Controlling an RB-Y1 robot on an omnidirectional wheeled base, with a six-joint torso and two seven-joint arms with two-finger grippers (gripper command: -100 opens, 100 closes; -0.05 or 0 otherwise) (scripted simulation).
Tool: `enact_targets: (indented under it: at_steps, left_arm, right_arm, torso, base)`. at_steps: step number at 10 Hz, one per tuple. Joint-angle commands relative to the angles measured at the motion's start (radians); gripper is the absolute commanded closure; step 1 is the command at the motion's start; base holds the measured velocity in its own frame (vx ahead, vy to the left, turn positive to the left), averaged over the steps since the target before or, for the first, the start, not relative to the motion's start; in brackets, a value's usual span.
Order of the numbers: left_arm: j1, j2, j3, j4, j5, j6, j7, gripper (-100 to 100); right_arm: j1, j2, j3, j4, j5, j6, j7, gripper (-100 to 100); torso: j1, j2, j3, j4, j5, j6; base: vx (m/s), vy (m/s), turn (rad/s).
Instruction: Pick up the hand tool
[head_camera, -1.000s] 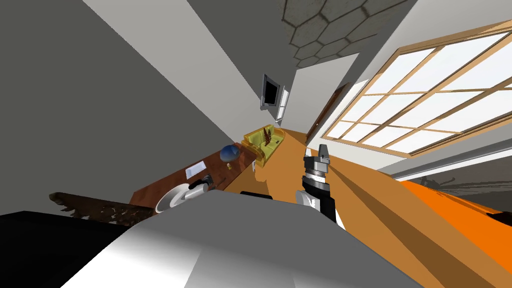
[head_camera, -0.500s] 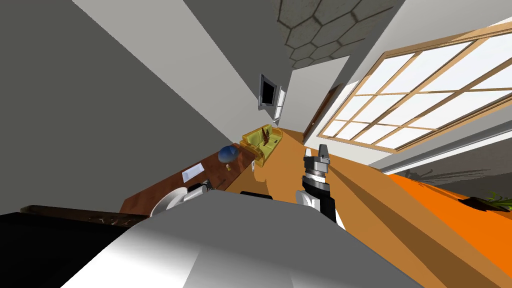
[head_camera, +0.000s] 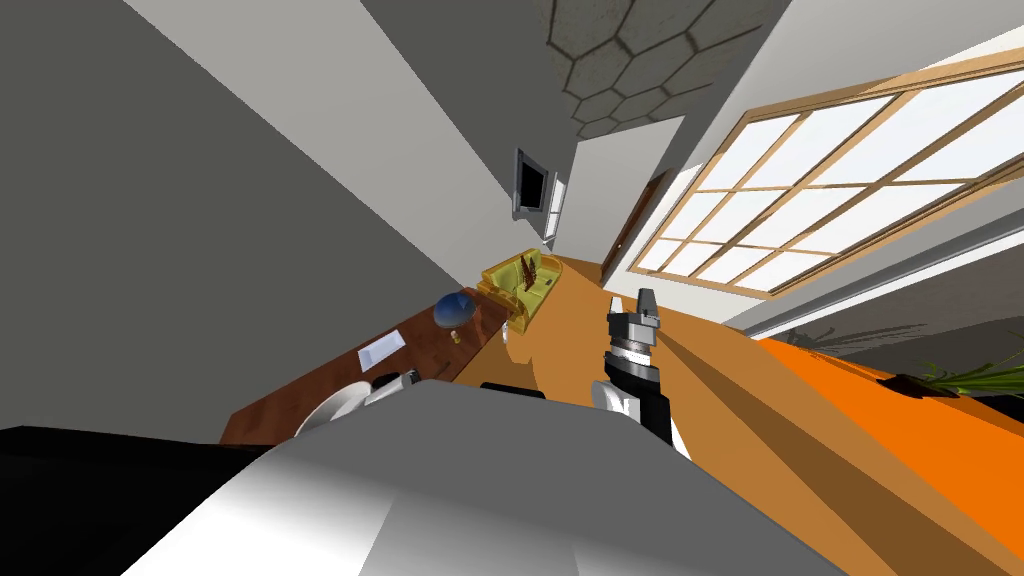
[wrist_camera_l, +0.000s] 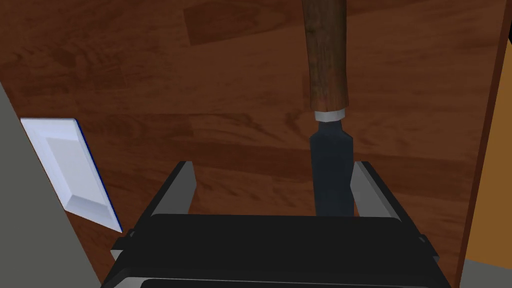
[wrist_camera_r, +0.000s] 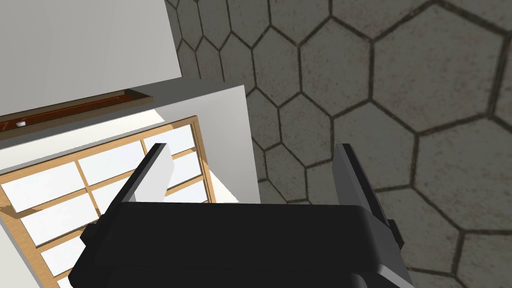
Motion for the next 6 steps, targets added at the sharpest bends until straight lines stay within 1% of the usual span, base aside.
enact_targets:
  at_steps: [1,2,3,4,5,6]
  left_arm:
    - [-0.013,0.000,0.006,0.050,0.005,0.023,0.005,-100]
    - [-0.023,0.007,0.012,0.089,0.023,0.051,0.007,-100]
    - [-0.023,0.007,0.012,0.100,0.023,0.051,0.007,-100]
    - [-0.032,0.014,0.017,0.143,0.040,0.078,0.009,-100]
    - [-0.032,0.014,0.017,0.143,0.040,0.078,0.009,-100]
    - [-0.041,0.022,0.022,0.182,0.056,0.103,0.010,-100]
  right_arm:
    - [0.000,0.000,0.000,0.000,0.000,0.000,0.000,0]
    - [0.000,0.000,0.000,0.000,0.000,0.000,0.000,0]
    - [0.000,0.000,0.000,0.000,0.000,0.000,0.000,0]
    - [0.000,0.000,0.000,0.000,0.000,0.000,0.000,0]
    - [0.000,0.000,0.000,0.000,0.000,0.000,0.000,0]
    - [0.000,0.000,0.000,0.000,0.000,0.000,0.000,0]
  torso:
    - [0.000,0.000,0.000,0.000,0.000,0.000]
    - [0.000,0.000,0.000,0.000,0.000,0.000]
    - [0.000,0.000,0.000,0.000,0.000,0.000]
    - [-0.001,0.000,0.000,0.000,0.000,0.000]
    - [-0.001,0.000,0.000,0.000,0.000,0.000]
    - [-0.001,0.000,0.000,0.000,0.000,0.000]
  base:
    - [0.007,0.062,-0.046]
    - [-0.005,0.052,-0.076]
    - [-0.008,0.042,-0.041]
    - [-0.007,0.043,-0.072]
    - [-0.002,0.039,-0.037]
    - [-0.006,0.047,-0.050]
